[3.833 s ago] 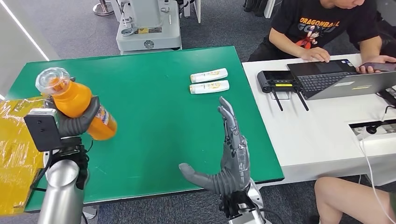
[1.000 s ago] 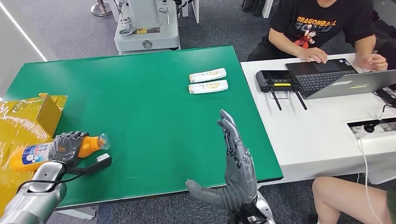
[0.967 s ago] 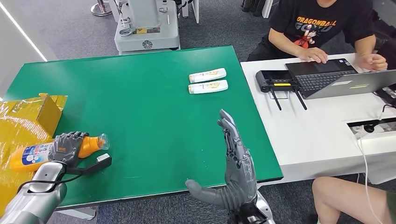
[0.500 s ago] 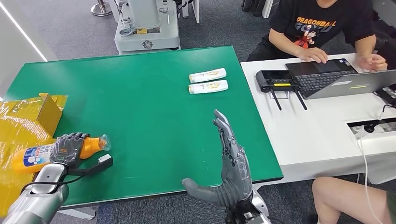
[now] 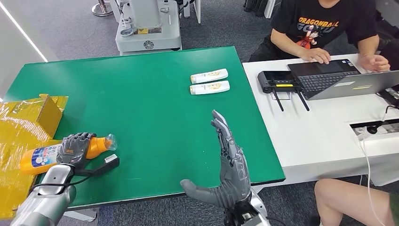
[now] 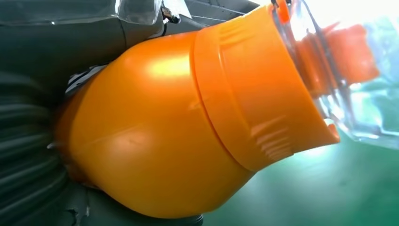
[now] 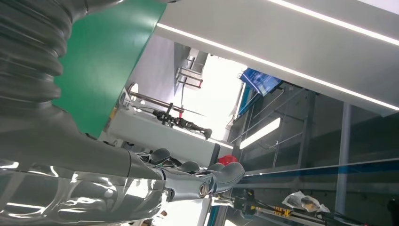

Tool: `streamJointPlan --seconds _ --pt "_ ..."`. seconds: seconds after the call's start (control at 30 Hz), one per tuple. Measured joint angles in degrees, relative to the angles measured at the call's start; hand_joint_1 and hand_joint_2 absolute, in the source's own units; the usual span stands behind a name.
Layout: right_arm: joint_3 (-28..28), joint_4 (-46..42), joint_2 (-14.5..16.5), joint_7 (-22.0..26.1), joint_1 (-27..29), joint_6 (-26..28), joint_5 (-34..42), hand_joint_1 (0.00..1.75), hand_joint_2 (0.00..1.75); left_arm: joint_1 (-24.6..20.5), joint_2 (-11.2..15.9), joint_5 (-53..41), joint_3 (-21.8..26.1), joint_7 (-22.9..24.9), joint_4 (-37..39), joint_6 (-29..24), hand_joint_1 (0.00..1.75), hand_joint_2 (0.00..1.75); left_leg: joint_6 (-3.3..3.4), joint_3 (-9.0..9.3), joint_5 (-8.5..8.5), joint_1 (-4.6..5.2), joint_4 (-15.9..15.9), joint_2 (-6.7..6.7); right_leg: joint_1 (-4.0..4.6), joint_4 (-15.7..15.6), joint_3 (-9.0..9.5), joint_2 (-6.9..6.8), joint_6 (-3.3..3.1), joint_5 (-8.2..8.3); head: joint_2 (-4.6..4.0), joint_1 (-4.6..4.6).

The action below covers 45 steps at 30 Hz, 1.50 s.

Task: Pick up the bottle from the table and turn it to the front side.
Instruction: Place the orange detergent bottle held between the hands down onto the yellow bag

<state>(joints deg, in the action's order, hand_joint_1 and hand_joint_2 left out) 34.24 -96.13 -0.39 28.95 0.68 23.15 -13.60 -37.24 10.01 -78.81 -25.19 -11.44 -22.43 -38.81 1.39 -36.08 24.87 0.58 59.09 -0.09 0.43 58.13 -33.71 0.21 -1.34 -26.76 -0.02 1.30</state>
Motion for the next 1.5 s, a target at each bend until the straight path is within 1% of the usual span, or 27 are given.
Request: streamJointPlan --seconds 0.17,0.3,0.47,0.77,0.8,0.9,0.93,1.33,1.5 --pt "0.56 0.03 0.00 -0.04 -0.03 0.09 0.03 0.00 1.75 -0.40 -1.31 -0.85 0.52 0.16 0.00 -0.15 1.75 1.75 0.00 0.00 0.00 0.00 0.00 0.02 0.00 0.00 0.00 0.01 0.00 0.01 0.00 0.01" --pt "0.78 0.03 0.00 -0.13 -0.03 0.10 0.03 0.00 1.75 -1.37 -1.59 -0.95 1.26 0.52 0.00 -0.01 1.75 1.75 0.00 0.00 0.00 0.00 0.00 0.01 0.00 0.00 0.00 0.01 0.00 0.01 0.00 0.01" --pt "0.90 -0.04 0.00 -0.38 -0.01 0.07 0.03 0.00 1.75 -1.76 -1.26 -1.37 2.05 1.96 0.03 0.15 1.75 1.75 0.00 0.00 0.00 0.00 0.00 0.02 0.01 0.01 0.00 0.02 -0.01 0.00 0.00 0.00" --pt "0.92 -0.13 0.00 -0.58 0.01 -0.22 -0.04 0.00 1.75 -0.90 -0.16 -3.35 2.90 4.98 0.22 0.84 1.75 1.75 0.00 0.00 0.00 -0.01 -0.01 0.01 0.01 0.01 0.00 0.01 -0.01 0.00 0.00 0.01" --pt "0.92 -0.14 0.00 -0.58 0.03 -0.22 -0.05 0.00 1.75 -0.81 -0.04 -3.48 2.93 5.15 0.24 0.86 1.66 1.75 0.00 -0.01 0.00 -0.01 -0.01 0.01 0.01 0.01 0.01 0.01 -0.01 0.00 0.00 0.01" --pt "0.92 -0.18 -0.01 -0.59 0.06 -0.22 -0.07 0.00 1.75 -0.55 0.36 -3.51 3.25 5.37 0.26 0.82 0.35 1.75 0.00 0.00 0.00 -0.01 -0.01 0.01 0.01 0.01 0.01 0.01 -0.01 0.00 0.00 0.01" --pt "0.92 -0.20 -0.02 -0.59 0.07 -0.22 -0.08 0.00 1.75 -0.45 0.46 -3.51 3.41 5.40 0.26 0.76 0.00 1.75 0.00 0.00 0.00 -0.01 -0.01 0.01 0.01 0.01 0.01 0.01 -0.01 0.00 0.00 0.01" --pt "0.97 -0.61 -0.07 -1.03 0.10 -0.91 -0.13 0.00 1.75 0.17 0.64 -4.95 4.26 6.93 0.26 -0.43 0.00 1.75 -0.01 0.01 0.00 -0.01 -0.01 0.00 0.01 0.01 0.03 0.00 -0.01 0.00 0.00 0.00" --pt "1.04 -0.61 -0.07 -1.10 0.10 -1.10 -0.10 0.00 1.75 1.23 0.64 -5.19 4.83 7.76 -0.46 -1.04 0.00 1.75 -0.01 0.02 0.00 -0.01 -0.01 0.01 0.01 0.02 0.03 0.01 -0.01 0.00 0.00 0.01"
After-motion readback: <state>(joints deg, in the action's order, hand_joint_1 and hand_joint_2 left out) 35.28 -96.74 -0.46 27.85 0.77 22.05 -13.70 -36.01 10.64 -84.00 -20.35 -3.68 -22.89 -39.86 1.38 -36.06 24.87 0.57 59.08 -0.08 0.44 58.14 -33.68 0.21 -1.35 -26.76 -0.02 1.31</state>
